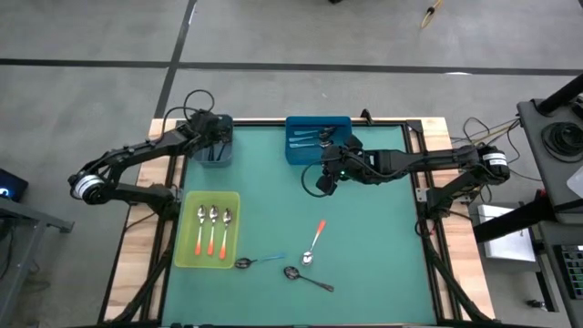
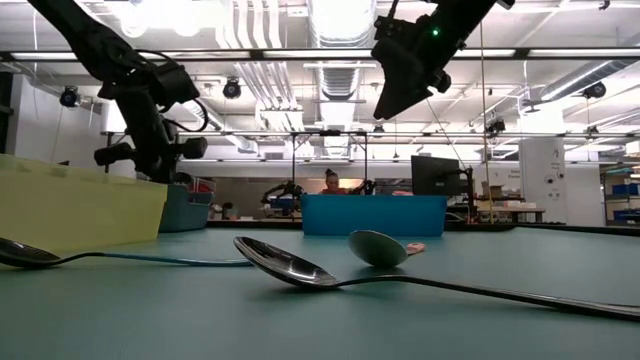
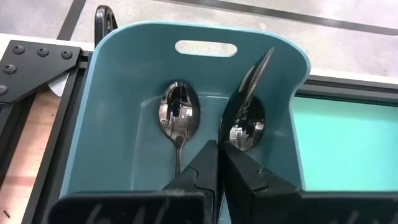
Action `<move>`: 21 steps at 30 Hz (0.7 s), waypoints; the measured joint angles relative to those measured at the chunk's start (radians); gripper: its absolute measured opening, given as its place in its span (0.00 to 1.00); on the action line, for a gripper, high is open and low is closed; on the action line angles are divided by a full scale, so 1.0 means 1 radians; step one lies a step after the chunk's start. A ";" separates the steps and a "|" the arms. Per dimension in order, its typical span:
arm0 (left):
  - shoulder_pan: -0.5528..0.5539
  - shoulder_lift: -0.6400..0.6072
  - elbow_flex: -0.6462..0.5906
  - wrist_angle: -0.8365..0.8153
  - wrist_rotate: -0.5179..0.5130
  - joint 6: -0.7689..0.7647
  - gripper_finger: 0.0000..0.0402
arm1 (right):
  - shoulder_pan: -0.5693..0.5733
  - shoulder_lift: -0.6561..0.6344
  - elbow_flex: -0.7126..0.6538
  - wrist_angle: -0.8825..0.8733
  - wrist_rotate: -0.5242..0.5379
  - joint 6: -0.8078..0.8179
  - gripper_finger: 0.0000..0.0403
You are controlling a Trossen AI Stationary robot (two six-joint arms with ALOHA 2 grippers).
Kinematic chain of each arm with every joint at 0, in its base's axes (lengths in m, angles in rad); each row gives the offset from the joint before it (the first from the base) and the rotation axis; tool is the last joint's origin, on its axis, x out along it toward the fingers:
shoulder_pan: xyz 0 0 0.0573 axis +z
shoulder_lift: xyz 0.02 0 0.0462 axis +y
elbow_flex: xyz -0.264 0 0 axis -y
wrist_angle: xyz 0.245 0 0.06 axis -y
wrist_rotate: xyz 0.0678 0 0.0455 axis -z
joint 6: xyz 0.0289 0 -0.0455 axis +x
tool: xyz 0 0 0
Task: Sort silverware by color (type)
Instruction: Put the black spoon into the blue bin
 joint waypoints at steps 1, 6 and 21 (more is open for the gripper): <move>0.000 0.000 0.000 0.000 0.000 0.000 0.00 | 0.000 0.000 0.000 0.000 0.000 0.000 0.34; 0.000 0.000 0.000 -0.002 0.000 0.000 0.00 | 0.000 0.000 0.000 0.000 0.000 0.000 0.35; -0.001 0.053 0.000 -0.009 -0.003 -0.003 0.00 | 0.000 0.000 0.000 -0.002 0.000 0.000 0.38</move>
